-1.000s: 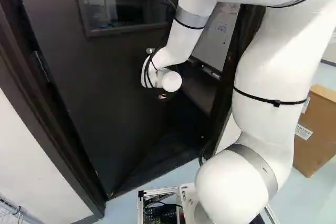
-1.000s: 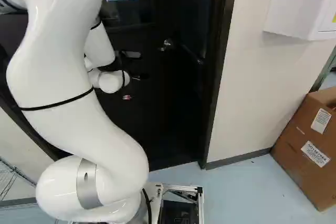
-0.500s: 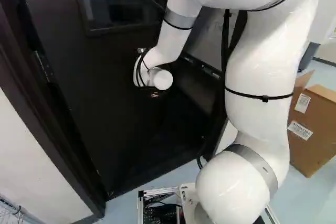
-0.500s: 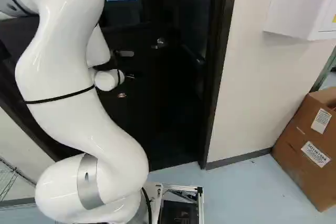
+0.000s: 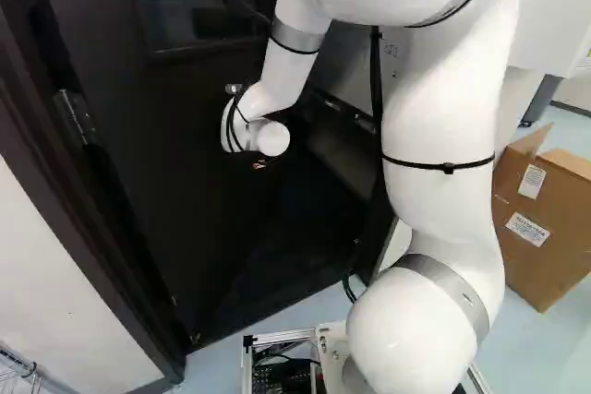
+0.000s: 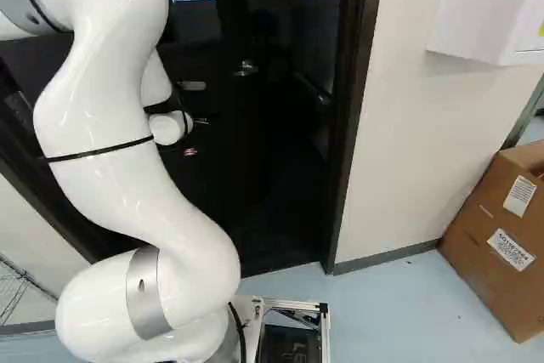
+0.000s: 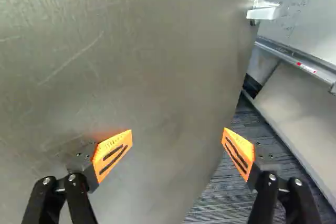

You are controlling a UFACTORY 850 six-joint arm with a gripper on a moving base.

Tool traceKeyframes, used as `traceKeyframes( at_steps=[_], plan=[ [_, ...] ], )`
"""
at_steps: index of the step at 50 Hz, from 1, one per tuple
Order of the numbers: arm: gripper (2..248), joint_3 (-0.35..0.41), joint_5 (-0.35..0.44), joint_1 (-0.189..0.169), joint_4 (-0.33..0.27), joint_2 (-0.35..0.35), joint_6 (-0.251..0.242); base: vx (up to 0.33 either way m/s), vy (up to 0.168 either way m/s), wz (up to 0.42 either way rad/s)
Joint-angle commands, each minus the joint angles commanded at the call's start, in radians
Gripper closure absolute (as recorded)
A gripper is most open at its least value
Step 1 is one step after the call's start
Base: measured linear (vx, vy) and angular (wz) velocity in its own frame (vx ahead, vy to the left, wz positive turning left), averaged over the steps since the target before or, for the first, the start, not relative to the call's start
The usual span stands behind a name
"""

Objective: Open the door and move inside

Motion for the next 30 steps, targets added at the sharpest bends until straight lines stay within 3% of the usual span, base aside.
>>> traceKeyframes(
  at_steps=[30],
  plan=[
    [3,-0.105,0.0,0.059,-0.087,-0.085,0.0,0.0,0.0,0.0]
  ],
)
